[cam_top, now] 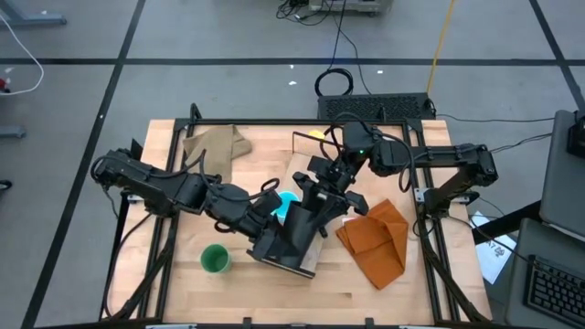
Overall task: Stack small to large cups/mugs on shelf
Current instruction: Put the black cup on the shelf
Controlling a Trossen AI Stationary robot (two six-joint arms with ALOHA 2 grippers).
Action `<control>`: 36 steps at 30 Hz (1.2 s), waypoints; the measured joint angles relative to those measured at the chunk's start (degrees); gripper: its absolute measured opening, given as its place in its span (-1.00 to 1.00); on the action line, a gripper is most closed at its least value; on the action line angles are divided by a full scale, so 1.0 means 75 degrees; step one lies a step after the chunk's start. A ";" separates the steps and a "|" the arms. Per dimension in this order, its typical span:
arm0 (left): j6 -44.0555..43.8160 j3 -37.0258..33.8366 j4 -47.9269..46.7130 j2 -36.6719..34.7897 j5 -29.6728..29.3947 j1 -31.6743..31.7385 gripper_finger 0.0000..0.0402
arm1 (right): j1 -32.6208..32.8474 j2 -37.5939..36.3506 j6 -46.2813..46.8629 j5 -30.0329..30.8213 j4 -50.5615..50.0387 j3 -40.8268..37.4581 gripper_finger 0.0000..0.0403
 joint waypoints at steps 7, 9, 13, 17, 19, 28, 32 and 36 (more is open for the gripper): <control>-0.0104 0.0000 0.0048 0.0003 0.0116 -0.0004 0.40 | -0.0112 0.0000 0.0103 -0.0164 -0.0115 0.0015 -0.11; -0.0149 -0.0003 0.0115 0.0006 0.0119 -0.0006 0.40 | -0.0183 -0.0003 0.0135 -0.0289 -0.0232 0.0015 -0.11; -0.0236 -0.0011 0.0277 0.0007 0.0115 -0.0028 0.42 | -0.0354 -0.0003 -0.0056 -0.0383 -0.0726 0.0015 -0.11; -0.0293 -0.0017 0.0339 0.0020 0.0058 -0.0023 0.41 | -0.0573 -0.0012 -0.0098 -0.0528 -0.0845 0.0017 -0.06; -0.0380 -0.0017 0.0326 0.0015 0.0055 -0.0018 0.39 | -0.0713 -0.0012 -0.0104 -0.0602 -0.0863 0.0017 -0.01; -0.0409 -0.0017 0.0324 0.0012 0.0309 -0.0055 0.39 | -0.0804 -0.0037 0.0283 -0.0926 -0.0764 0.0017 0.21; -0.0410 -0.0015 0.0295 0.0005 0.0439 -0.0063 0.41 | -0.0865 -0.0055 0.0386 -0.0923 -0.0572 0.0017 0.27; -0.0330 -0.0015 0.0250 0.0003 0.0324 -0.0030 0.39 | -0.1085 -0.0124 0.0508 -0.0960 -0.0413 0.0012 0.31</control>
